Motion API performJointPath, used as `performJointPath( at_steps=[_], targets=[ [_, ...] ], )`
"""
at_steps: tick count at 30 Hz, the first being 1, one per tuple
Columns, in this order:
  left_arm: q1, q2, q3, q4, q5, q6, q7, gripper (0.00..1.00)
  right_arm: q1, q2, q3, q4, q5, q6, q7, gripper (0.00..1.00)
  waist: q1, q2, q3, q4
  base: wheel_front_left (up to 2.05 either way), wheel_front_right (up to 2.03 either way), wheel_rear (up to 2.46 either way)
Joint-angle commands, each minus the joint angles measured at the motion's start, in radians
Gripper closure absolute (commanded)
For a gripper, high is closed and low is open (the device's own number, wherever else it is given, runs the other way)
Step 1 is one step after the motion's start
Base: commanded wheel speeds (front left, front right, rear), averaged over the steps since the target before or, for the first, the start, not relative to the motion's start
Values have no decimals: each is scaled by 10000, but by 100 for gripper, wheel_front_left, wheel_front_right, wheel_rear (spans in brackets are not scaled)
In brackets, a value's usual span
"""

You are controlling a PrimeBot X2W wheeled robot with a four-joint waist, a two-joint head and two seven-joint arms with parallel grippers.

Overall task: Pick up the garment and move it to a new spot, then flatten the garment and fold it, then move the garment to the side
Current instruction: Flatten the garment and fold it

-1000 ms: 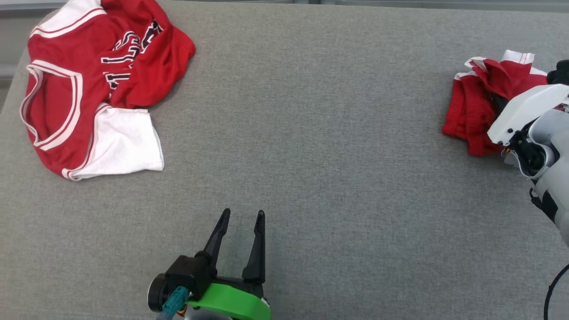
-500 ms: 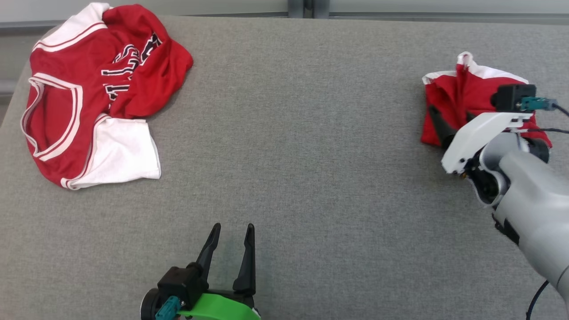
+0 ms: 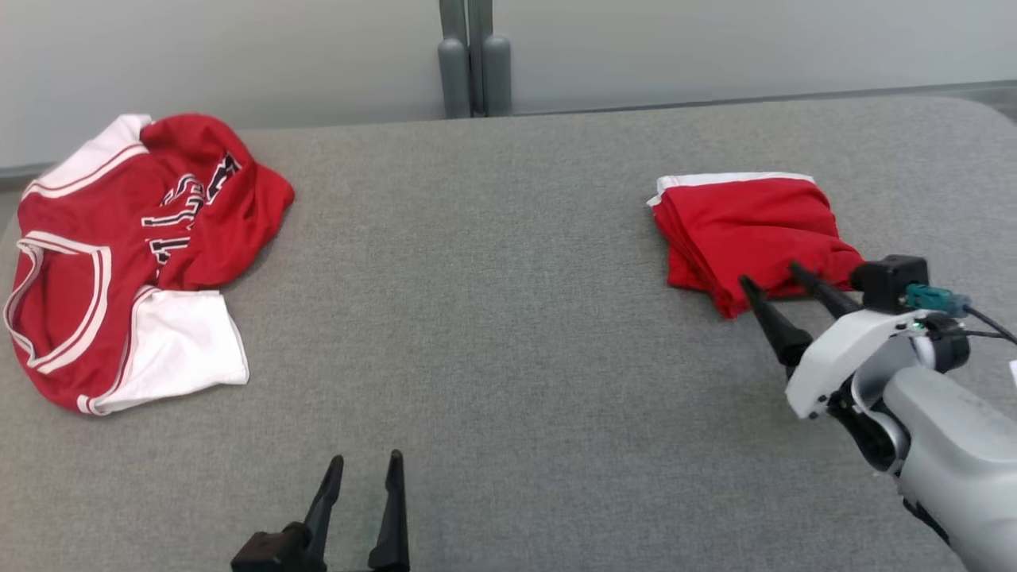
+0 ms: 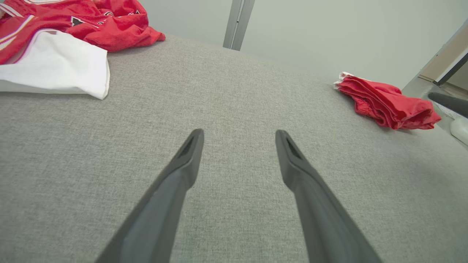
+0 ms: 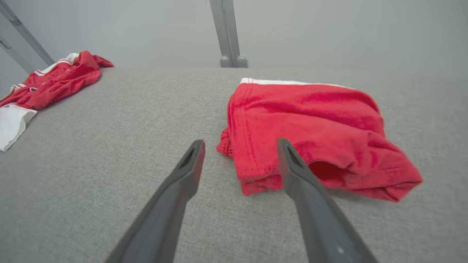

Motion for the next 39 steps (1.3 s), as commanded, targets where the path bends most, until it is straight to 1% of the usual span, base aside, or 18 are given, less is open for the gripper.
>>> performJointPath(
  at_steps=[1,3,5,7,9,13,15,19,22,27,28,29,30,31,32,33,35,39],
  targets=[
    [283,32,242,-157,114,-61,-29,0,322,-105,-808,-328,-733,-9,-84,0,0,0,-749,-643,0,0,0],
    [499,32,459,-305,124,-99,-29,0,972,-168,-2016,-868,-1784,-9,-67,0,0,0,-891,-740,0,0,0],
    [588,32,750,-521,312,-169,-31,0,1993,-199,-3656,-1721,-3445,-11,-65,0,0,0,-973,-787,0,0,0],
    [639,30,1006,-749,501,-168,-31,0,3101,194,-5236,-2729,-4635,-11,-67,0,0,0,-1032,-763,0,0,0],
    [702,30,1224,-884,641,-174,-29,0,4241,551,-6343,-3743,-5651,-6,-68,0,0,0,-1102,-682,0,0,0],
    [770,30,1455,-960,767,-266,-17,0,6242,1267,-7986,-4852,-6728,-14,-68,0,0,0,-1210,-516,0,0,0],
    [787,30,1540,-988,754,-228,-19,0,6841,1592,-8368,-4978,-7038,-11,-70,0,0,0,-1228,-483,0,0,0],
    [818,30,1627,-1037,716,-213,-19,0,7223,1954,-8702,-5018,-7237,-13,-71,0,0,0,-1188,-503,0,0,0],
    [759,30,1608,-1057,749,-203,-17,0,6772,2031,-8779,-5045,-7129,-13,-71,0,0,0,-1071,-509,0,0,0],
    [498,30,1423,-1097,873,-191,-19,0,5393,1689,-8567,-4211,-7277,-13,-71,0,0,0,-706,-435,0,0,0],
    [392,30,1371,-1113,893,-187,-19,0,4925,1631,-8448,-3899,-7306,-13,-71,5,0,0,-518,-399,0,0,0],
    [292,30,1336,-1131,910,-192,-19,0,4525,1597,-8335,-3639,-7304,-13,-71,14,0,0,-384,-369,0,0,0],
    [191,30,1298,-1129,916,-182,-19,0,4022,1524,-8192,-3292,-7366,-13,-70,41,0,0,-236,-322,0,0,0],
    [116,30,1245,-1129,926,-175,-19,0,3659,1458,-8078,-2989,-7418,-13,-70,58,0,0,-85,-266,0,0,0],
    [0,30,1163,-1121,944,-166,-19,0,3189,1455,-7983,-2600,-7392,-13,-70,84,0,0,127,-193,0,0,0],
    [-121,30,1097,-1117,950,-165,-19,0,2837,1483,-7952,-2229,-7380,-13,-72,100,0,0,257,-132,0,0,0],
    [-358,30,958,-1099,946,-160,-19,0,2111,1502,-7904,-1424,-7456,-13,-72,100,0,0,573,43,0,0,0],
    [-793,30,703,-1072,862,-76,-19,0,968,1566,-8232,86,-7541,-13,-72,100,0,0,1124,441,0,0,0]
  ],
)
